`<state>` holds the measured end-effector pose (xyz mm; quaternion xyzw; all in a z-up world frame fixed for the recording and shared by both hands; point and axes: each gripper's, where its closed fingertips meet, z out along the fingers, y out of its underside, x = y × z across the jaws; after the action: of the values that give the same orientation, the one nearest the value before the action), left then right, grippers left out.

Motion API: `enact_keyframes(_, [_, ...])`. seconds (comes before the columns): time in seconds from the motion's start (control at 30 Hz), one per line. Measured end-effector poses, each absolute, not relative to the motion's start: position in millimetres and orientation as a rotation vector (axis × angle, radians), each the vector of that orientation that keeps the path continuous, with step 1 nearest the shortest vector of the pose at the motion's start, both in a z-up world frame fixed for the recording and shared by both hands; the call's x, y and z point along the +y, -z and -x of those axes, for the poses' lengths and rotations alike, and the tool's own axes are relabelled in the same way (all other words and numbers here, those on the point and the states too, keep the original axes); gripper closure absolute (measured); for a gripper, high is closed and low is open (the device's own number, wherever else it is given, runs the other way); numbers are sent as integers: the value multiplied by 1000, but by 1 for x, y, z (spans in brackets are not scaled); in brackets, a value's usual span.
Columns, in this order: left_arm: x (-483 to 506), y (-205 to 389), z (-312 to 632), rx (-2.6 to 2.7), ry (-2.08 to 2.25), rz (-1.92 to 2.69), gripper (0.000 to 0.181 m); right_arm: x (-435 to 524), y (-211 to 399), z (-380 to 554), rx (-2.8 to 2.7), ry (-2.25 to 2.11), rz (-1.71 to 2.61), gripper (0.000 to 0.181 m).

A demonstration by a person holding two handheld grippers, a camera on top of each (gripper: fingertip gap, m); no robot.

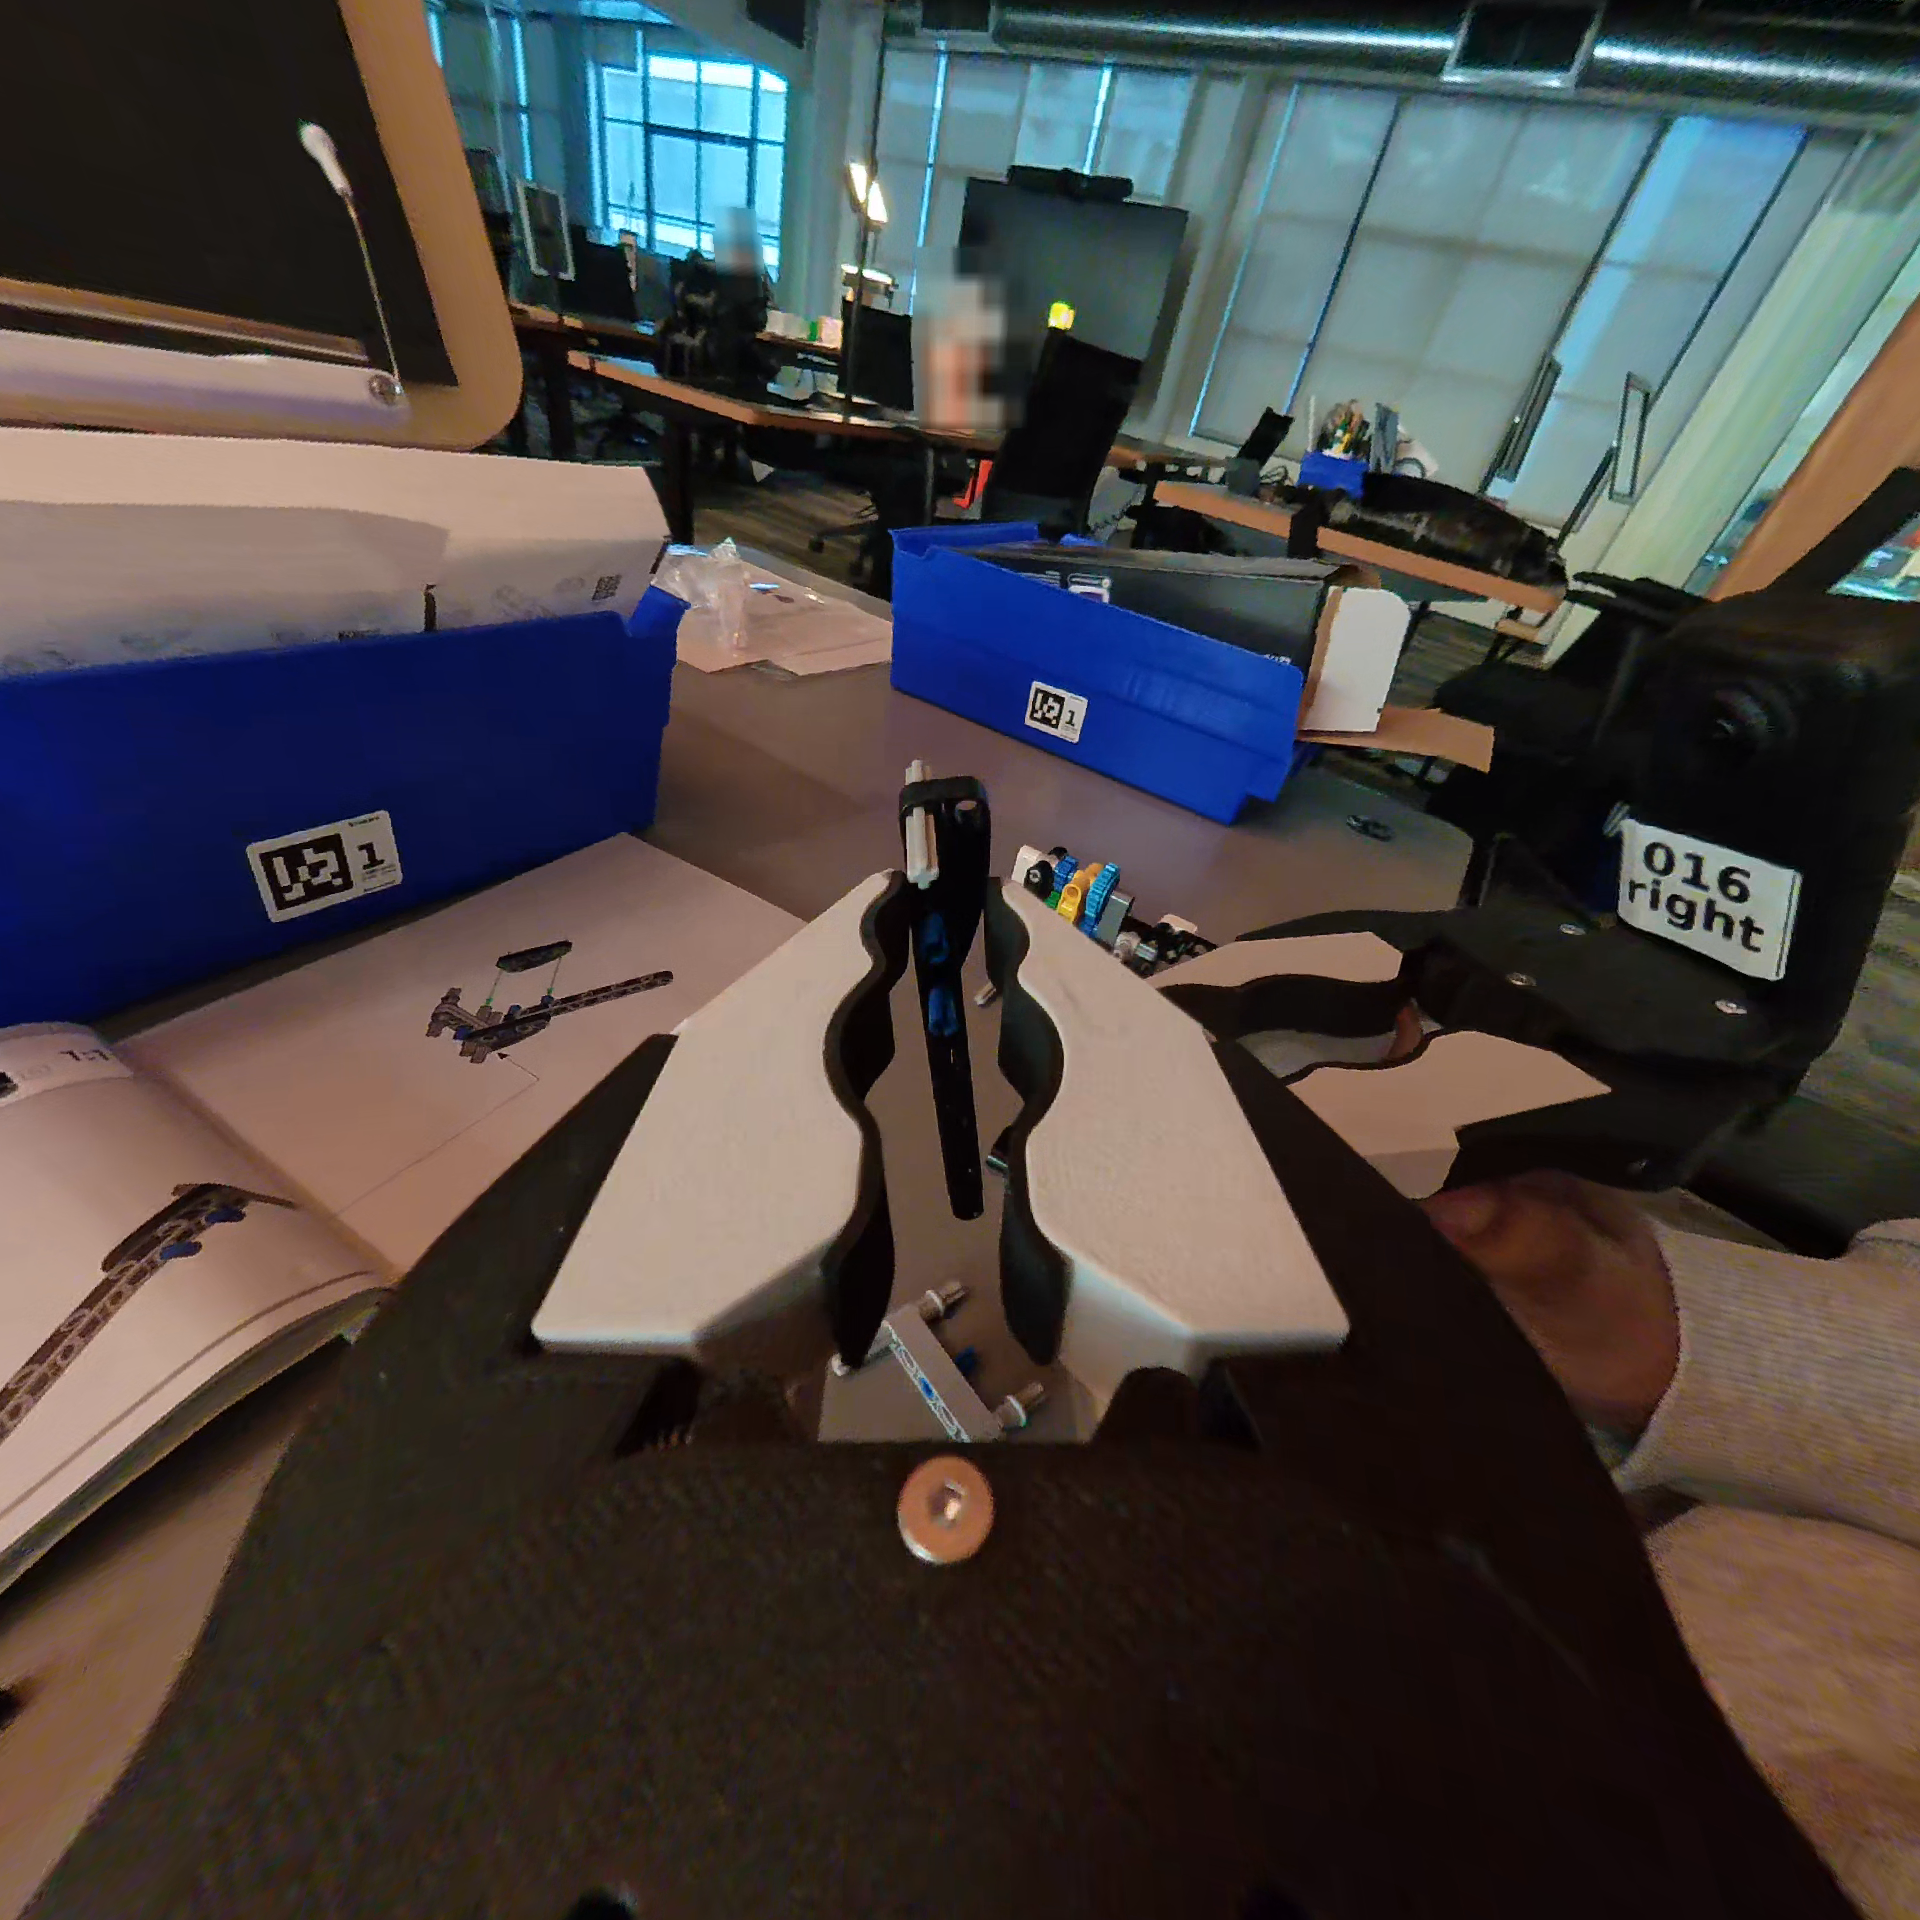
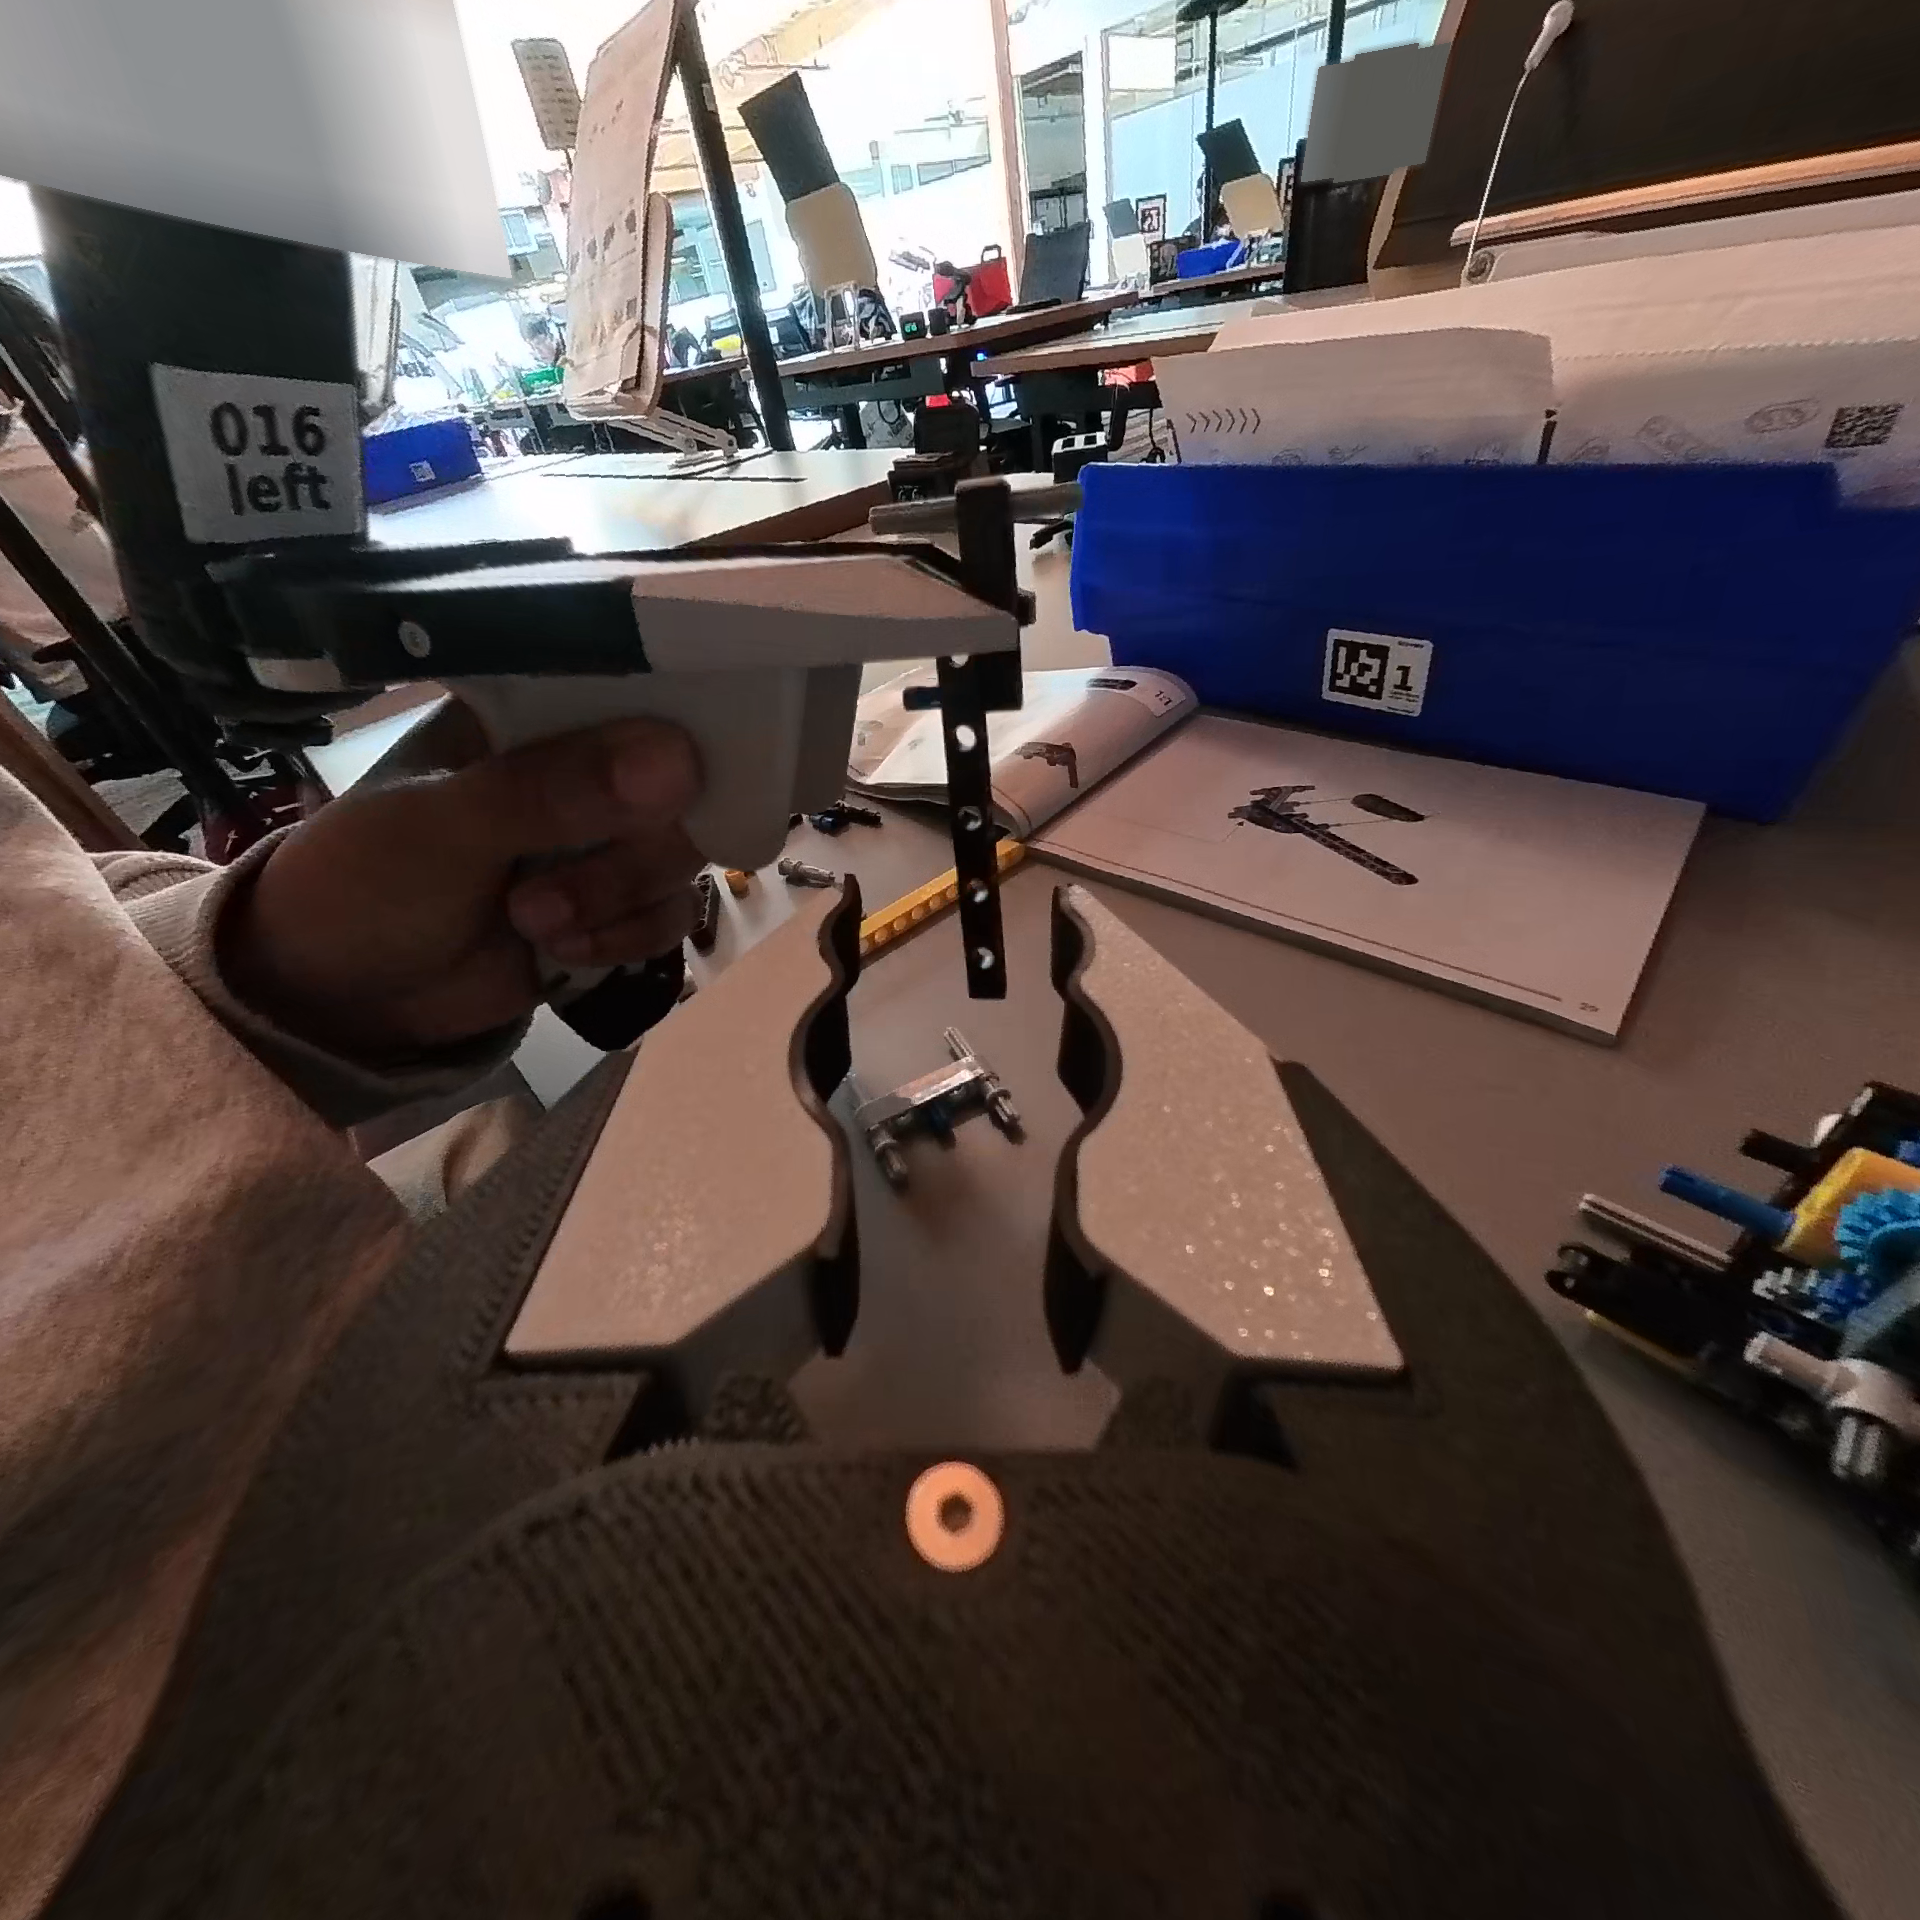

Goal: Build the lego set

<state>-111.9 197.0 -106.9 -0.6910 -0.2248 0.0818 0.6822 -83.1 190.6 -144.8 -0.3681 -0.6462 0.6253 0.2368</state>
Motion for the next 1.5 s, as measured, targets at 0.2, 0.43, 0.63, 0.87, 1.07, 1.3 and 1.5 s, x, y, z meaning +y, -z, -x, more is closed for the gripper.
enact_keyframes(0.2, [196,107,113,-505,-195,1551,171,190,145,83,-1772,-1713,1010,145])
enact_keyframes(0.43, [197,107,112,-494,-214,1557,171,191,145,83,-1772,-1713,1012,145])
enact_keyframes(0.63, [198,107,111,-490,-222,1560,171,191,145,83,-1772,-1712,1014,145])
enact_keyframes(0.87, [198,107,111,-510,-181,1541,171,189,149,82,-1783,-1704,1017,145])
enact_keyframes(1.07, [192,107,118,-586,-74,1485,171,189,149,82,-1785,-1713,1022,146])
enact_keyframes(1.3, [193,107,117,-593,-40,1473,171,192,146,81,-1766,-1773,1032,145])
enact_keyframes(1.5, [188,107,122,-647,29,1426,171,194,145,81,-1758,-1806,1054,145])
